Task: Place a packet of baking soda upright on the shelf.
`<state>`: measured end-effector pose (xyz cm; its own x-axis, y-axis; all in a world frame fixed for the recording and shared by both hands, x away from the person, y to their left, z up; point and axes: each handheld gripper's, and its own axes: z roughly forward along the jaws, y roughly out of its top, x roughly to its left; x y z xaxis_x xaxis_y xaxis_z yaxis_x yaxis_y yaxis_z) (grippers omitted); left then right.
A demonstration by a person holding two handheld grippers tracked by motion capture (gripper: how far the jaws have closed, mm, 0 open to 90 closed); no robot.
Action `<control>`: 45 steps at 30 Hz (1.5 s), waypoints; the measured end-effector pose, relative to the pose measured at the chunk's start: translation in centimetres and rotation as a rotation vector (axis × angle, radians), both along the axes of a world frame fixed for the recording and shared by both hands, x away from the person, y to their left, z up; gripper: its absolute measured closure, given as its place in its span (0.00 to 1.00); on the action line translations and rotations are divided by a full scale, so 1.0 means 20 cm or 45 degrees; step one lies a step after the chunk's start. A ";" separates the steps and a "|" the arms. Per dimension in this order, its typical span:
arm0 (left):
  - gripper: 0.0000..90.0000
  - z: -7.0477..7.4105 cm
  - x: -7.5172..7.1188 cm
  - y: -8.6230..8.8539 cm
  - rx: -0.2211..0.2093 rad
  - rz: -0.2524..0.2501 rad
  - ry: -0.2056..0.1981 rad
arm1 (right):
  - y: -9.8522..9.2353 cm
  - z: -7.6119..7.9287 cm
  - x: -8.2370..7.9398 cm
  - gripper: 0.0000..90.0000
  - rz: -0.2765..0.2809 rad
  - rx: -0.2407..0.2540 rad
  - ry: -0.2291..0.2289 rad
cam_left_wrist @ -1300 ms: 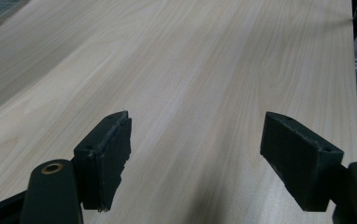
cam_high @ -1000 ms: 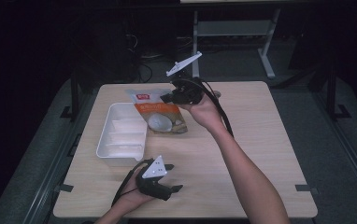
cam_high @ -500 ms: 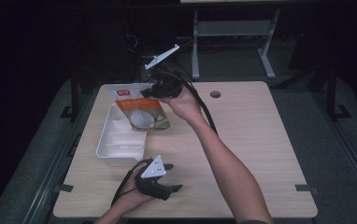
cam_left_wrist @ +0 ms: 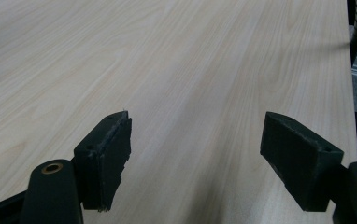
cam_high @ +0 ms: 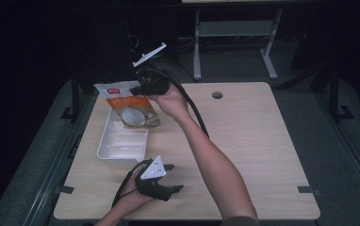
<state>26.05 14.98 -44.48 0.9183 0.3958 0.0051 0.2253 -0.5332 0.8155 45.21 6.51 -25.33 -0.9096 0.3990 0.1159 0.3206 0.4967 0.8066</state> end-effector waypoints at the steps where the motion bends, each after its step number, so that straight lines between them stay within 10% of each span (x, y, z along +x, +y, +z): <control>1: 0.27 0.00 0.00 0.00 -0.002 0.003 0.002 | 0.01 0.00 0.00 1.00 0.003 0.001 -0.002; 45: 0.27 0.01 0.01 0.01 -0.012 0.009 -0.019 | 0.16 -0.36 0.11 1.00 -0.063 0.232 0.140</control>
<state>26.20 15.25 -44.26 0.9155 0.4021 0.0149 0.2168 -0.5241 0.8236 47.42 9.78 -32.53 -0.8673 0.4062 0.2878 0.4321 0.3270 0.8405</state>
